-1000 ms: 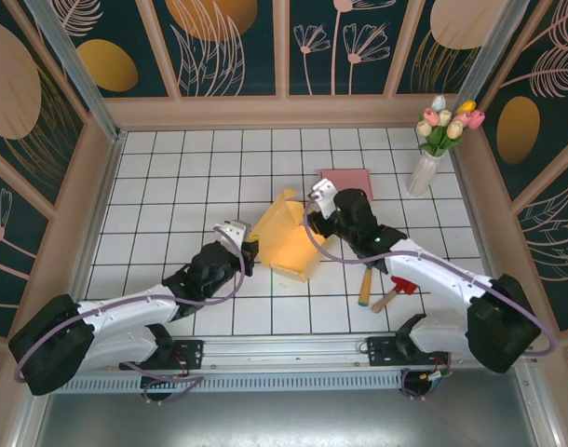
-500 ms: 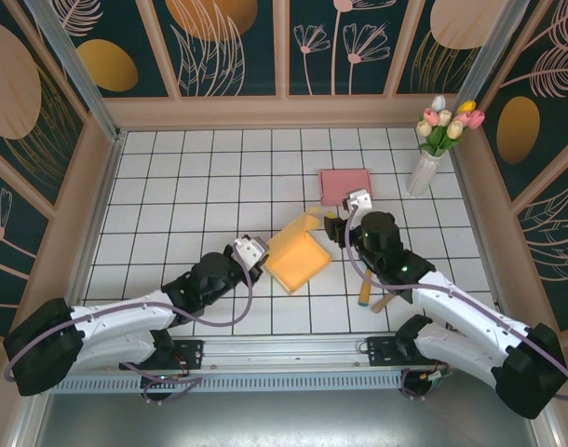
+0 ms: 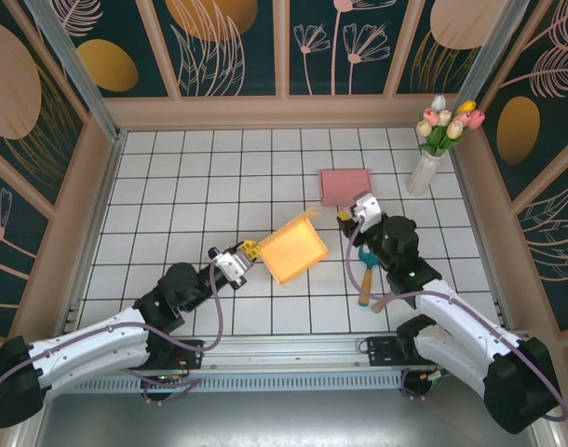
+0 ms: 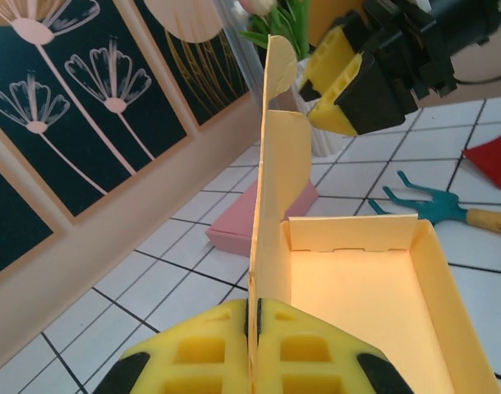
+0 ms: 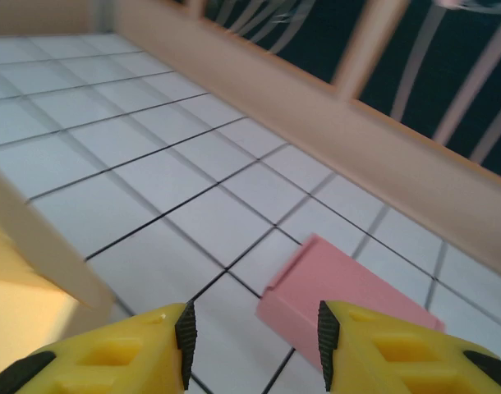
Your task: Fold the paper box
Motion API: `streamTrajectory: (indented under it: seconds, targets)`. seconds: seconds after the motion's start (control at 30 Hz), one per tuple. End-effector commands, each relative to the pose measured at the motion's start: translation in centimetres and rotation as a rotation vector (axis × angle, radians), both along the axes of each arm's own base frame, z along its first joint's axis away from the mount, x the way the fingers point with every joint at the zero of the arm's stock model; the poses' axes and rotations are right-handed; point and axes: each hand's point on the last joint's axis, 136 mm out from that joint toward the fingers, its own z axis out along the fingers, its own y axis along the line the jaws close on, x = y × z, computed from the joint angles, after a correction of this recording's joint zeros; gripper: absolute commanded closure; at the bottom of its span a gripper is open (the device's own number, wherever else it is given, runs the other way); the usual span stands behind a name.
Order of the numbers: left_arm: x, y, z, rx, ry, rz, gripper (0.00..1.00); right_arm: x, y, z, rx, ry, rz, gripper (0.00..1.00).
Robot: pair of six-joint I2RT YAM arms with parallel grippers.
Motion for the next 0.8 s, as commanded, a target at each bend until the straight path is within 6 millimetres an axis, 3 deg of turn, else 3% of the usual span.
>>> streamTrajectory:
  seconds: [0.0, 0.37, 0.53, 0.77]
  targets:
    - [-0.5, -0.5, -0.1, 0.017, -0.029, -0.039, 0.98, -1.9, 2.6, 1.4, -0.202, -0.131, 0.275, 0.53]
    - [-1.1, -1.0, -0.5, 0.025, -0.023, -0.082, 0.98, -3.7, 3.6, 3.7, -0.281, -0.203, 0.464, 0.54]
    - [-1.5, -1.1, -0.4, 0.019, -0.025, -0.106, 0.98, -4.5, 4.1, 2.3, -0.298, -0.202, 0.522, 0.54]
    - [-2.4, -1.2, -0.2, -0.001, -0.032, -0.152, 0.99, -3.7, 3.5, 0.9, -0.337, -0.182, 0.503, 0.54]
